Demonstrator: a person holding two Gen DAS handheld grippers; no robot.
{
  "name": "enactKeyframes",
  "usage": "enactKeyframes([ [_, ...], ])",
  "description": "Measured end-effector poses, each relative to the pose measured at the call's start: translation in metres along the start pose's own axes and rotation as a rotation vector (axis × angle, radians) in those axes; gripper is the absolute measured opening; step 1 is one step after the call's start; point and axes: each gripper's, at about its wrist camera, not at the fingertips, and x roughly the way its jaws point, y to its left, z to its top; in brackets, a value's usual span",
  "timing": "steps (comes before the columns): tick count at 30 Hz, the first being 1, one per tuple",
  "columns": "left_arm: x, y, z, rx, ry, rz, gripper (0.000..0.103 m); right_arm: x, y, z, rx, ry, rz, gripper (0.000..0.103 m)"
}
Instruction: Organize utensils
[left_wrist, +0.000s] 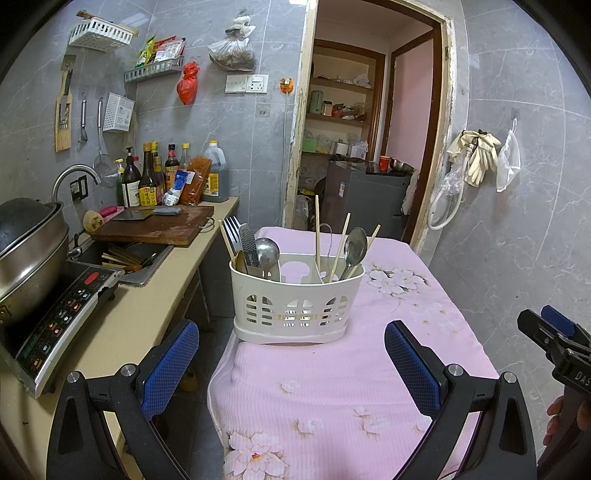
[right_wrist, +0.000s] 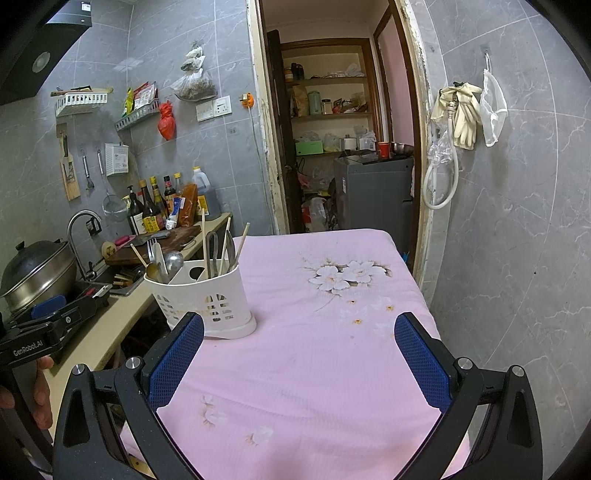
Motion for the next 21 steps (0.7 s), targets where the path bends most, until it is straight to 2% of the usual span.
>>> enactKeyframes([
  [21,-0.0024,-0.0052,-0.0041,-0.01,-0.013,-0.013,0.101,-0.0001,0.0019,-0.0003,0.003,0.004,0.002,0.101],
])
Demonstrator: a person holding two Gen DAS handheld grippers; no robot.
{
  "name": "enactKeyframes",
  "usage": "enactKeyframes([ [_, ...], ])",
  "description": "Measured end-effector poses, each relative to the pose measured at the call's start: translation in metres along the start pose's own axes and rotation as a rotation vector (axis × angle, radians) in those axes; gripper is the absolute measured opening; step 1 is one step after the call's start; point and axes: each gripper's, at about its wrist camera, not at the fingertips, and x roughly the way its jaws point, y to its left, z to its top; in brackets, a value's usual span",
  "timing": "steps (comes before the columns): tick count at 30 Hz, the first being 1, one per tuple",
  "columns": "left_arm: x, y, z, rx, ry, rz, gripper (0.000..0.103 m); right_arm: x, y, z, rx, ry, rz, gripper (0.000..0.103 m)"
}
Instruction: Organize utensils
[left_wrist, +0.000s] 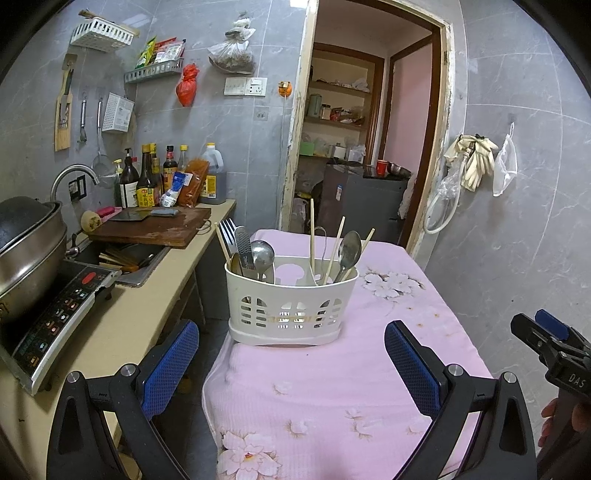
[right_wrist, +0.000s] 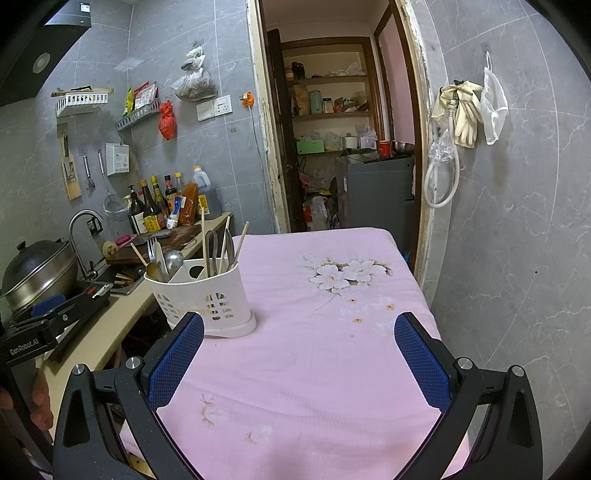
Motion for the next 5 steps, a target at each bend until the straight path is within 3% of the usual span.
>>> enactKeyframes([
  [5,0.0003,0.0014,0.0001,0.001,0.003,-0.001,0.101,-0.0003,0.0008,-0.0006,0.0,0.0,0.0,0.101],
])
